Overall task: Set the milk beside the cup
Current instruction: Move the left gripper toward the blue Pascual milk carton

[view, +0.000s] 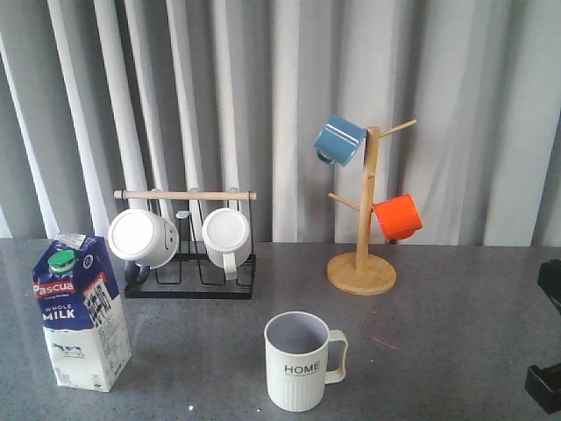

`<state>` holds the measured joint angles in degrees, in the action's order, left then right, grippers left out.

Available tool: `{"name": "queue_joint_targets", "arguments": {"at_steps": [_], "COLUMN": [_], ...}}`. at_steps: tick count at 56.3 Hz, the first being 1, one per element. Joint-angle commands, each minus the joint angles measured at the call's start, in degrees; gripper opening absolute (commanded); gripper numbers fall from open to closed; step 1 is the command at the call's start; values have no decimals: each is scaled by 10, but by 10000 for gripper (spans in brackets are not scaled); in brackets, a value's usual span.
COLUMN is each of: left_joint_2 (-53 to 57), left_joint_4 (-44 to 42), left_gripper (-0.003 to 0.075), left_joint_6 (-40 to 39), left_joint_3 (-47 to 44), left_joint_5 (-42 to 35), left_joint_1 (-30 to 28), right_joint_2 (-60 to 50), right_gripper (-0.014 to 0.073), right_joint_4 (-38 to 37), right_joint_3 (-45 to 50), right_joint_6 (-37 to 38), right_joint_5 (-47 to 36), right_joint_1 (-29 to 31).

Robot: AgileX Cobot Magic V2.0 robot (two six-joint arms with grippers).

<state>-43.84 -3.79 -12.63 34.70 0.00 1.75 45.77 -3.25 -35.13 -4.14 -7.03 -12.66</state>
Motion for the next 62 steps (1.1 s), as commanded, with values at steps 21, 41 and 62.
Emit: {"name": "queue_joint_targets", "arguments": {"at_steps": [21,41,62], "left_joint_2": [-17,-107,-110], "left_joint_4": [2,1,1], "left_gripper": [573,634,602], "left_joint_6": [-5,-5,-5], "left_joint_3": [22,109,118], "left_joint_5": [-28,-66,-91], "left_joint_1": [2,2,2], "right_joint_2": [-5,-5,-5], "right_gripper": [-8,-8,-8], "right_joint_4": [-2,-2,-2], "right_joint_3": [-15,-15,-15], "right_joint_6": [-4,-4,-4], "right_joint_5": [-38,-38,-38], "right_joint_1": [3,3,3]}}
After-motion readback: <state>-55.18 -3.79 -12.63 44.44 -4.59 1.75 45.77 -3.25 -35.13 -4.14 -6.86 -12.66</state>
